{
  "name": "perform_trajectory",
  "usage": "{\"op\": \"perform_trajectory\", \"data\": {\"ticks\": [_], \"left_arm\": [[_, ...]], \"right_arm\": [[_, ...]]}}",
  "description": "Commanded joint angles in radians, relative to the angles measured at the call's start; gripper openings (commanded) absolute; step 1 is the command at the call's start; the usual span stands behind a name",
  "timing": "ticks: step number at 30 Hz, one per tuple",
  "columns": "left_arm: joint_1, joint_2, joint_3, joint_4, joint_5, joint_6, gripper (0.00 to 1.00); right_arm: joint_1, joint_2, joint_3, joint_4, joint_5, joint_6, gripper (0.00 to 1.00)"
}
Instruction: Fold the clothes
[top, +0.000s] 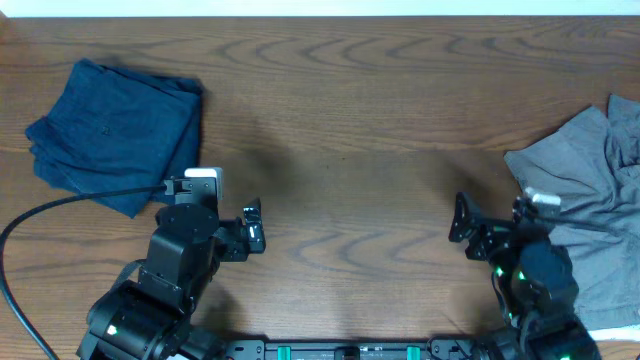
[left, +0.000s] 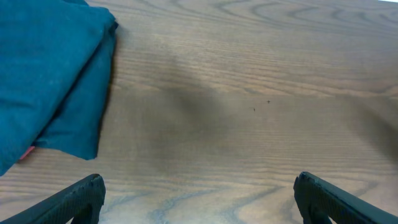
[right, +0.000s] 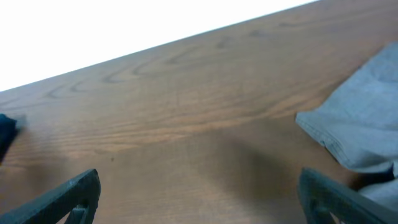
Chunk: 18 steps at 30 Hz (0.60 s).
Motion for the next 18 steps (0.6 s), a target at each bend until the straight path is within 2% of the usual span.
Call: {"op": "perform_trajectory", "data": {"ticks": [1, 6, 9, 14, 18], "left_arm": [[-0.004, 0.0, -0.01, 0.002, -0.011, -0.001, 0.98], [-0.004, 0.0, -0.01, 0.002, -0.011, -0.001, 0.98], [-0.004, 0.0, -0.01, 0.002, -0.011, -0.001, 0.98], [-0.004, 0.0, -0.01, 0.002, -0.011, -0.001, 0.98], [-0.004, 0.0, -0.01, 0.002, -0.011, -0.001, 0.98]], "right_arm": [[-0.071, -0.124, -0.099, 0.042, -0.134, -0.117, 0.99], [-0.157, -0.287, -0.212, 0.127, -0.155, -0.126, 0.99], [-0.193, -0.344, -0.246, 0.198, -0.196, -0.213, 0.99], [-0.24, -0.348, -0.262, 0.232, -0.215, -0.381, 0.99], [-0.261, -0.348, -0.327, 0.23, -0.218, -0.412, 0.99]]}}
